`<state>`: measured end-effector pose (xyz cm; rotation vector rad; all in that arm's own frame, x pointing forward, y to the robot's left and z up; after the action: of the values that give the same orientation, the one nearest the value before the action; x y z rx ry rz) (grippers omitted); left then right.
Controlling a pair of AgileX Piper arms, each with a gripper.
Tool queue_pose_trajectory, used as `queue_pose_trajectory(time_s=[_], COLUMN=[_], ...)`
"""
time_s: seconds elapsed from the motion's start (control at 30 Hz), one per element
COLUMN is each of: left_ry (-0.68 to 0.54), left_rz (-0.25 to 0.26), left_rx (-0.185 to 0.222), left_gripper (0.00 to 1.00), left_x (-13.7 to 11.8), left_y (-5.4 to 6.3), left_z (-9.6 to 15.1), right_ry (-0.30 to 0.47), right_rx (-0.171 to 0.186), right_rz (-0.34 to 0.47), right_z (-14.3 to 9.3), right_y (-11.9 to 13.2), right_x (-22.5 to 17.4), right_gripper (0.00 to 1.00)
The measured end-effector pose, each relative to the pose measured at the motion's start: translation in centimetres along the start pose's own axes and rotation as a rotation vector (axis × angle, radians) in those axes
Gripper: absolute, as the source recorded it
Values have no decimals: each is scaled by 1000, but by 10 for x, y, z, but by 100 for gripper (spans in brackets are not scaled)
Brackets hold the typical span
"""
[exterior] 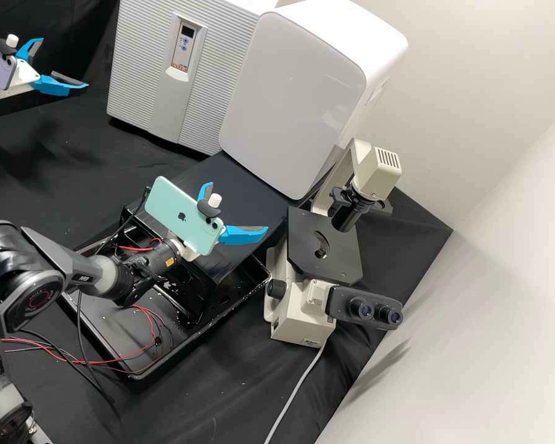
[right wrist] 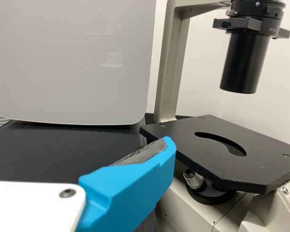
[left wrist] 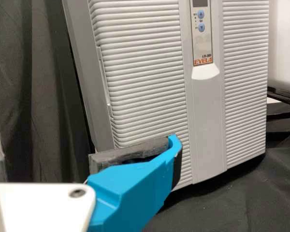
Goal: Open the incubator door
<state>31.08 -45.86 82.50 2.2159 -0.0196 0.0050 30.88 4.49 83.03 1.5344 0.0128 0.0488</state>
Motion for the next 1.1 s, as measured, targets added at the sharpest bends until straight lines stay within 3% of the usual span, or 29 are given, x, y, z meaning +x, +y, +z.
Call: queue_pose_trajectory(time_s=[0.4,0.53,0.7,0.93,1.1], left_ry=[-3,-24,1,24,-22], left_rz=[-1,10,40,46,12], left_rx=[2,17,13,-37,-76], left_gripper=[100,100,100,100,100], left_x=[1,12,43,95,129], left_y=[0,2,13,29,31], left_z=[0,-3,-21,-43,-44], right_ry=[0,0,0,0,0], right_rx=[0,0,0,0,0], right_rz=[0,0,0,0,0], right_z=[0,0,0,0,0], right_y=[0,0,0,0,0], right_x=[0,0,0,0,0], right_gripper=[100,100,100,100,100])
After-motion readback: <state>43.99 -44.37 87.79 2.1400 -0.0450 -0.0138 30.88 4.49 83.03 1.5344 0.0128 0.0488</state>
